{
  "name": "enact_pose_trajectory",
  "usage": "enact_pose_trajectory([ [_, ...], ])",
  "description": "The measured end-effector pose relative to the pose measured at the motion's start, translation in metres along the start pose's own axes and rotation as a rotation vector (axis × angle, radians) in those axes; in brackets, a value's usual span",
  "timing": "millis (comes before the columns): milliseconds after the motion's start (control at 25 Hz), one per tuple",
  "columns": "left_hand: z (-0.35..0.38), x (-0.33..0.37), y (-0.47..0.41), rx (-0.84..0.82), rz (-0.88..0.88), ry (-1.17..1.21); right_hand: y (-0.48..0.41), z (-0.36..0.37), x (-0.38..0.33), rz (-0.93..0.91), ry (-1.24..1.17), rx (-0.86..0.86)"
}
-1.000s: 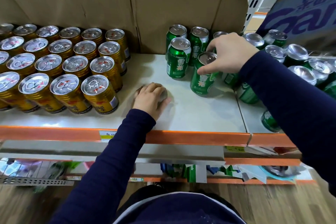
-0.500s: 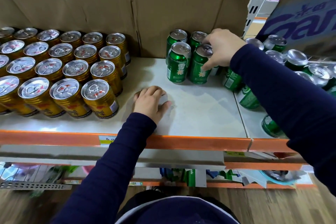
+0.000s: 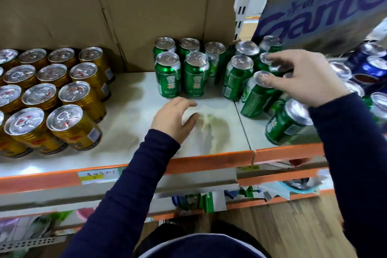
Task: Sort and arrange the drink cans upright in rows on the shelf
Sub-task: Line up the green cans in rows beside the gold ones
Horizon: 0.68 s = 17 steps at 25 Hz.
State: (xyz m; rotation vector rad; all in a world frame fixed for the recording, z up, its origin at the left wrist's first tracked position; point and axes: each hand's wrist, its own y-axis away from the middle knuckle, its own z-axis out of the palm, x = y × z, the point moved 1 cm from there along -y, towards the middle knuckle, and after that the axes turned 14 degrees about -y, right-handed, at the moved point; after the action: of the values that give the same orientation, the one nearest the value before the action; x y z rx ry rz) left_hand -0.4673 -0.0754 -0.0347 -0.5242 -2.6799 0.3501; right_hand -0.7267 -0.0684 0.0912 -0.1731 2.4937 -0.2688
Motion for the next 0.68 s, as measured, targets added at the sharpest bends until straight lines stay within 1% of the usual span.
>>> enact_pose_trajectory([
  [120,0.008,0.050,-0.019,-0.026,0.047,0.087,0.039,-0.024,0.035,0.077,0.017,-0.002],
  [200,0.013,0.081,-0.033,-0.038,0.047,0.129,0.058,-0.032,0.051,0.091,-0.002,-0.052],
  [280,0.019,0.108,-0.050,-0.057,0.024,0.136,0.071,-0.033,0.062,0.094,-0.055,-0.142],
  [360,0.023,0.125,-0.065,-0.059,-0.040,0.115,0.078,-0.027,0.069,0.086,-0.095,-0.179],
  [480,0.027,0.144,-0.082,-0.025,-0.161,0.057,0.079,-0.012,0.082,0.022,-0.060,-0.142],
  [600,0.025,0.147,-0.083,0.034,-0.217,0.005,0.074,-0.002,0.091,-0.025,-0.052,-0.072],
  [680,0.017,0.140,-0.075,0.089,-0.253,-0.017,0.072,-0.002,0.094,-0.031,-0.179,-0.042],
])
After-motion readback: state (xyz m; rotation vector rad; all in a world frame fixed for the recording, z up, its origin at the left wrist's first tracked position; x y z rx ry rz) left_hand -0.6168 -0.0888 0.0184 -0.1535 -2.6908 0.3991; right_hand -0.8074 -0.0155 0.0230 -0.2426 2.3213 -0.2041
